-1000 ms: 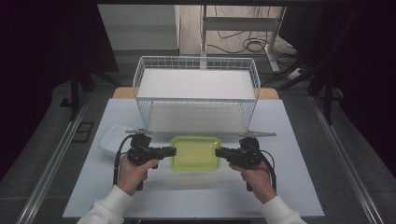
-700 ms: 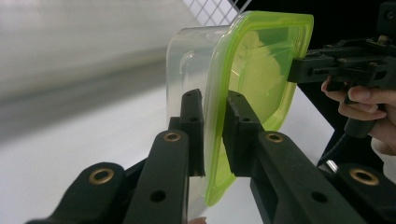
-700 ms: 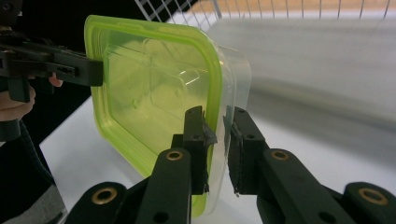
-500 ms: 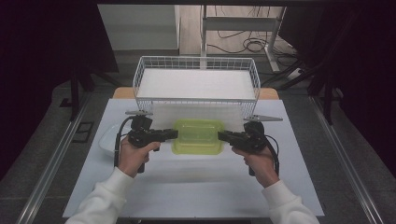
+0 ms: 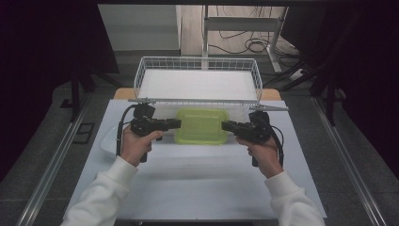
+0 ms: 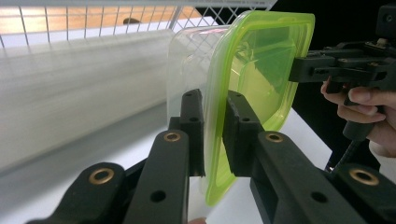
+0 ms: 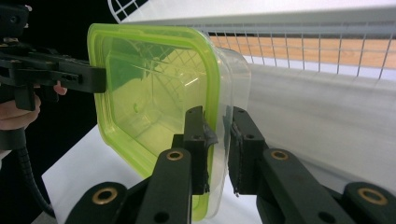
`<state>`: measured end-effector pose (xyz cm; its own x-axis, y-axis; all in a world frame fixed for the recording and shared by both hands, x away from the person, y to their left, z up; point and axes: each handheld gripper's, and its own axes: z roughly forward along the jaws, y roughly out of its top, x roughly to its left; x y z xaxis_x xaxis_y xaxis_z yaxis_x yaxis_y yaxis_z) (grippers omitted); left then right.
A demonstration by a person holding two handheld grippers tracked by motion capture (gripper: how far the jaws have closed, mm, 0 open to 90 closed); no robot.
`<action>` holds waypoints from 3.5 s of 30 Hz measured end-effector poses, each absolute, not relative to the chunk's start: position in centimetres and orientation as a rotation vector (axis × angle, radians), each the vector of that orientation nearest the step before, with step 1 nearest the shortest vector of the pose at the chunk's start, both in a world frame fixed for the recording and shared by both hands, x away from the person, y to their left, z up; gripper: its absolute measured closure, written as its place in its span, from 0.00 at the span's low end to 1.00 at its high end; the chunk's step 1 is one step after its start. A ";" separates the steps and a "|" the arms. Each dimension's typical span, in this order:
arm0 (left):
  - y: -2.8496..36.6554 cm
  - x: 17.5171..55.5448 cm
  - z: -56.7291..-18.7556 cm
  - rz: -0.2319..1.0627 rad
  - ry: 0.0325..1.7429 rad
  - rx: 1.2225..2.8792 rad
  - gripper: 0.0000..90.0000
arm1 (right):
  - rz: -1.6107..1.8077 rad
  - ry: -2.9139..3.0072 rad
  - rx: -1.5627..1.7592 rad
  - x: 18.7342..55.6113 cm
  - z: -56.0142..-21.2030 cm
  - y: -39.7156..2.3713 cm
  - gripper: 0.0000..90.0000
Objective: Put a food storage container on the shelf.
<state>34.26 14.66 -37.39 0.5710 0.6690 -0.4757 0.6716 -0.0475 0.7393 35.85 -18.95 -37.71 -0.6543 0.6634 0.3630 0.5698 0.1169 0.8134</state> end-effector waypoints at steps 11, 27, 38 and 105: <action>14.8 35.4 -35.5 0.013 1.095 1.725 0.88 | 1.587 2.276 1.215 37.3 -35.5 -19.0 0.87; 14.9 37.0 -33.1 0.027 1.083 1.716 0.88 | 1.591 2.262 1.187 38.8 -33.0 -18.8 0.87; 15.2 39.0 -30.8 0.039 1.083 1.714 0.88 | 1.594 2.251 1.181 40.8 -30.9 -18.5 0.87; 17.0 50.7 -32.5 -0.088 1.285 1.544 0.52 | 1.575 2.183 1.696 52.4 -30.9 -16.8 0.50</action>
<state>50.65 17.01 -32.53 0.4149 0.6601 -0.6262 0.7394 0.1566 0.6549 52.36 -16.78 -30.93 -0.4310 0.7117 0.5548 0.7510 -0.0579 0.6578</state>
